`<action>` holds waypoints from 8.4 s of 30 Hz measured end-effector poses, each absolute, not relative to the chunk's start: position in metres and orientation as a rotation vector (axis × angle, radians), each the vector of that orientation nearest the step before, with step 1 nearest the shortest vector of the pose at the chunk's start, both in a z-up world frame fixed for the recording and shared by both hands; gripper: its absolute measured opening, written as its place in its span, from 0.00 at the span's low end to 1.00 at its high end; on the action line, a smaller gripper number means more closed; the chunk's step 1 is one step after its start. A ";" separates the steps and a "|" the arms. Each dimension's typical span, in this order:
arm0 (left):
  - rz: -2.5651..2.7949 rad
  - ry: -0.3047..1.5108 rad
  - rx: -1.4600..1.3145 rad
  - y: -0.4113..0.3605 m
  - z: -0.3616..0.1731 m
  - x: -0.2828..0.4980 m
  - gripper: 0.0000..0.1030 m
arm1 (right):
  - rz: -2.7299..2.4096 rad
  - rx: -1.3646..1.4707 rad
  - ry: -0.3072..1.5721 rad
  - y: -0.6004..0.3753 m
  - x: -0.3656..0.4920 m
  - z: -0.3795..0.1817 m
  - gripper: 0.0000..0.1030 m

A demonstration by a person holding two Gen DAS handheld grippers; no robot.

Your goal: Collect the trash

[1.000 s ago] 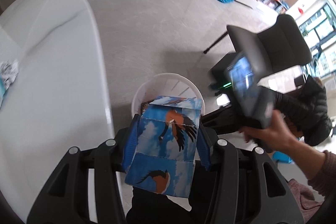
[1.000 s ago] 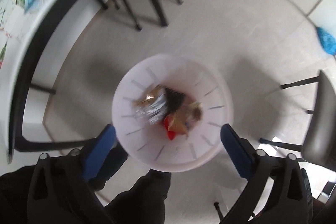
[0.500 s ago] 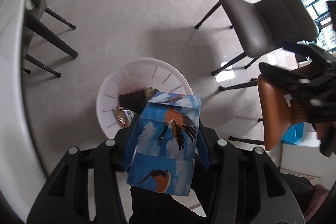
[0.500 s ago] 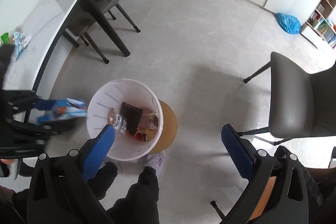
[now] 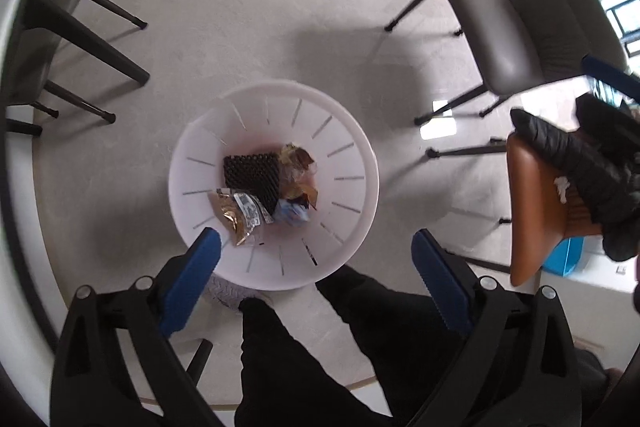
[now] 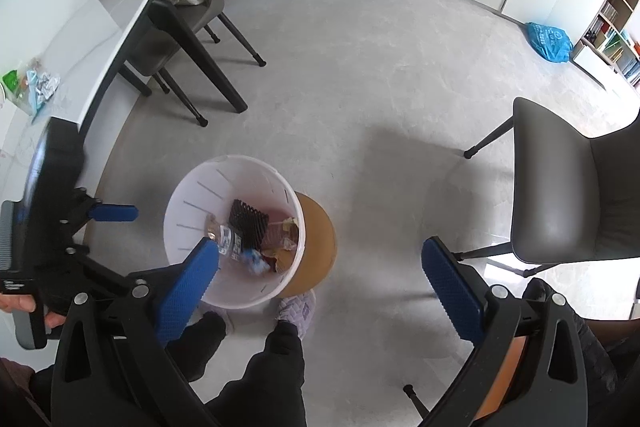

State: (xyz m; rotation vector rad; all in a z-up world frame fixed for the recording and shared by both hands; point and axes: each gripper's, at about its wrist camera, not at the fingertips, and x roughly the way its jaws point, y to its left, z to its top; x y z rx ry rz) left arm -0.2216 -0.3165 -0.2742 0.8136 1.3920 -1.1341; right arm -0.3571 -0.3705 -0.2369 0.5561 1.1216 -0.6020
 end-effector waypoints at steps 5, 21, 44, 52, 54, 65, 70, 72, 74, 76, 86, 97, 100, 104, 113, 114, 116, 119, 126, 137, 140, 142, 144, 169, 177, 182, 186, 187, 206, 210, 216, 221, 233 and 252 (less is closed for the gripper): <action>-1.096 1.315 0.710 -0.303 -0.221 -0.200 0.91 | -0.602 0.549 1.070 -0.367 -0.348 -0.218 0.98; -0.773 1.176 0.468 -0.173 -0.125 -0.092 0.93 | -0.418 0.491 0.962 -0.308 -0.251 -0.169 0.98; -0.459 1.231 0.228 0.018 -0.145 0.046 0.93 | 0.324 -0.071 1.017 -0.148 0.099 -0.186 0.98; -0.471 1.260 0.161 0.015 -0.160 0.080 0.93 | 0.445 -0.200 1.051 -0.134 0.166 -0.214 0.98; -0.467 1.265 0.161 0.009 -0.163 0.092 0.93 | 0.472 -0.247 1.049 -0.130 0.174 -0.217 0.97; -0.457 1.250 0.145 -0.010 -0.163 0.124 0.93 | 0.544 -0.287 1.038 -0.127 0.173 -0.218 0.52; -0.475 1.253 0.130 -0.024 -0.160 0.131 0.93 | 0.499 -0.215 1.044 -0.151 0.165 -0.209 0.51; -0.497 1.244 0.140 -0.037 -0.158 0.131 0.93 | 0.464 -0.139 1.042 -0.166 0.158 -0.204 0.51; -0.498 1.224 0.163 -0.051 -0.157 0.132 0.93 | 0.430 -0.069 1.040 -0.183 0.151 -0.199 0.51; -0.495 1.203 0.187 -0.069 -0.159 0.135 0.93 | 0.382 0.014 1.034 -0.202 0.139 -0.195 0.51; -0.421 1.145 0.303 -0.133 -0.181 0.165 0.83 | 0.197 0.289 0.995 -0.266 0.063 -0.187 0.52; -0.431 1.245 0.228 -0.109 -0.187 0.182 0.06 | 0.110 0.421 0.990 -0.288 0.015 -0.191 0.52; -0.455 1.213 0.262 -0.100 -0.165 0.160 0.06 | 0.096 0.454 0.976 -0.290 0.000 -0.185 0.52; -0.537 1.189 0.295 -0.097 -0.135 0.118 0.06 | 0.067 0.475 0.956 -0.290 -0.023 -0.172 0.52; -0.784 1.160 0.420 -0.126 -0.094 -0.011 0.06 | -0.086 0.519 0.937 -0.294 -0.137 -0.145 0.52; -0.816 1.167 0.433 -0.133 -0.094 -0.026 0.06 | -0.111 0.524 0.947 -0.295 -0.152 -0.146 0.52; -0.869 1.173 0.458 -0.147 -0.098 -0.044 0.06 | -0.150 0.533 0.959 -0.296 -0.177 -0.148 0.52; -0.953 1.182 0.506 -0.170 -0.107 -0.072 0.06 | -0.217 0.559 0.979 -0.300 -0.219 -0.156 0.52; -1.076 1.167 0.602 -0.208 -0.114 -0.119 0.06 | -0.316 0.572 1.035 -0.308 -0.269 -0.191 0.53; -1.091 1.161 0.683 -0.219 -0.115 -0.144 0.06 | -0.288 0.650 1.299 -0.302 -0.225 -0.374 0.54; -1.091 1.163 0.700 -0.219 -0.117 -0.148 0.06 | -0.289 0.651 1.322 -0.298 -0.216 -0.387 0.61; -1.093 1.159 0.709 -0.216 -0.119 -0.150 0.06 | -0.292 0.665 1.321 -0.296 -0.212 -0.385 0.75; -1.099 1.162 0.716 -0.217 -0.121 -0.151 0.06 | -0.308 0.651 1.301 -0.296 -0.220 -0.378 0.85; -1.173 1.435 1.089 -0.336 -0.372 -0.224 0.81 | -0.699 0.698 1.088 -0.349 -0.373 -0.226 0.98; -1.122 1.496 1.097 -0.340 -0.393 -0.229 0.89 | -0.671 0.685 1.149 -0.361 -0.380 -0.242 0.98; -1.136 1.418 1.018 -0.339 -0.347 -0.221 0.89 | -0.672 0.671 1.122 -0.364 -0.375 -0.233 0.98; -1.181 1.310 0.868 -0.330 -0.262 -0.208 0.89 | -0.674 0.607 1.076 -0.368 -0.367 -0.206 0.98; -1.179 1.268 0.824 -0.324 -0.232 -0.201 0.91 | -0.670 0.589 1.055 -0.368 -0.363 -0.196 0.98; -0.394 0.775 0.280 -0.091 0.063 -0.077 0.93 | -0.140 0.223 0.757 -0.245 -0.134 -0.012 0.98; -0.213 0.698 0.180 -0.045 0.109 -0.055 0.93 | 0.033 0.126 0.654 -0.199 -0.095 0.043 0.98; -0.044 0.632 0.083 0.008 0.167 -0.034 0.93 | 0.168 -0.007 0.476 -0.152 -0.067 0.124 0.98; 0.048 0.629 -0.004 0.042 0.186 -0.031 0.93 | 0.136 -0.074 0.389 -0.131 -0.066 0.157 0.98; 0.024 0.677 0.010 0.037 0.153 -0.002 0.93 | 0.040 -0.081 0.447 -0.119 -0.042 0.132 0.98; -0.029 0.734 0.036 0.031 0.133 0.017 0.93 | 0.020 -0.082 0.528 -0.117 -0.033 0.112 0.98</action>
